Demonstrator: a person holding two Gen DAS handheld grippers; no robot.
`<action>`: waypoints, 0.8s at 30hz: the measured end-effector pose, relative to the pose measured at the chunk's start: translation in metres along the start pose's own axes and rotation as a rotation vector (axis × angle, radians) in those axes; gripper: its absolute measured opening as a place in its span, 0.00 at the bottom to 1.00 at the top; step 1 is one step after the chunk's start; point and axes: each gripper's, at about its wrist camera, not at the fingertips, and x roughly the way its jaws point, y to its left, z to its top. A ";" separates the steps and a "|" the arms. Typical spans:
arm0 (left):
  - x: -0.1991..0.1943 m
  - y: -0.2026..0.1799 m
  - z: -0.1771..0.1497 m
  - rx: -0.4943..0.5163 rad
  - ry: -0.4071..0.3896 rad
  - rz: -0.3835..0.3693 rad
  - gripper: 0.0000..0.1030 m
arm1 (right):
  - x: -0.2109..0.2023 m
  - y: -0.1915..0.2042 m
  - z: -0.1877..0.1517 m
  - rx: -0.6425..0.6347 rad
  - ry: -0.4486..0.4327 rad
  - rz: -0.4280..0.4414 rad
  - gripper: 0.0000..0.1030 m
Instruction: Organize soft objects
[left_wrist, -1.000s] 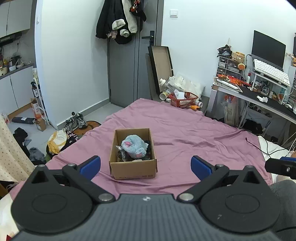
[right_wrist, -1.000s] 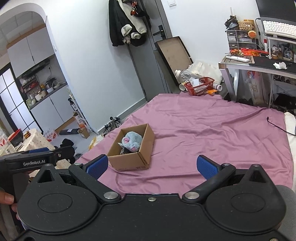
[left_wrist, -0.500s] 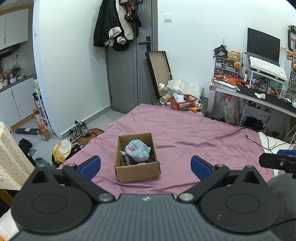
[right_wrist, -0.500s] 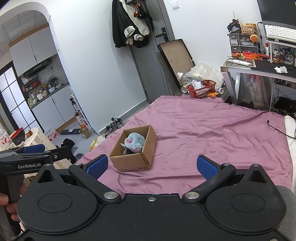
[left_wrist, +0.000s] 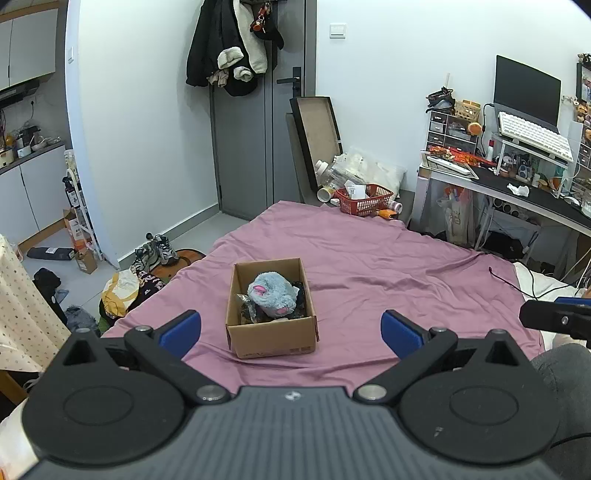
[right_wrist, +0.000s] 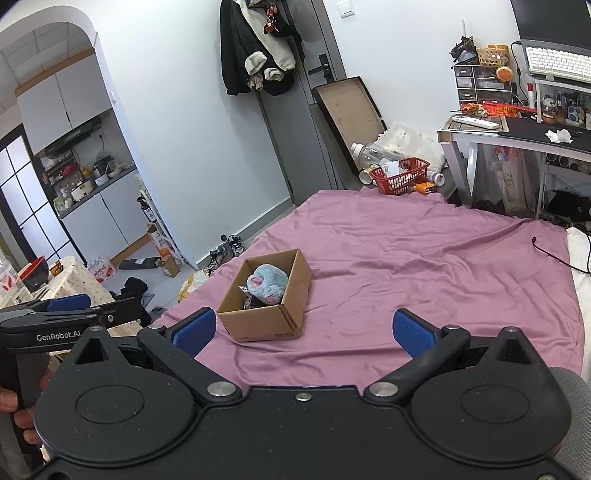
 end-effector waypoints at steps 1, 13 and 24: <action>0.000 0.000 0.000 0.001 0.001 0.000 1.00 | 0.000 0.001 0.000 -0.002 0.001 -0.001 1.00; 0.001 -0.001 -0.002 0.000 0.004 -0.005 1.00 | 0.001 0.002 -0.002 -0.009 0.020 0.003 1.00; 0.002 -0.006 -0.004 0.010 0.007 -0.010 1.00 | -0.001 0.006 -0.001 -0.036 0.018 -0.011 1.00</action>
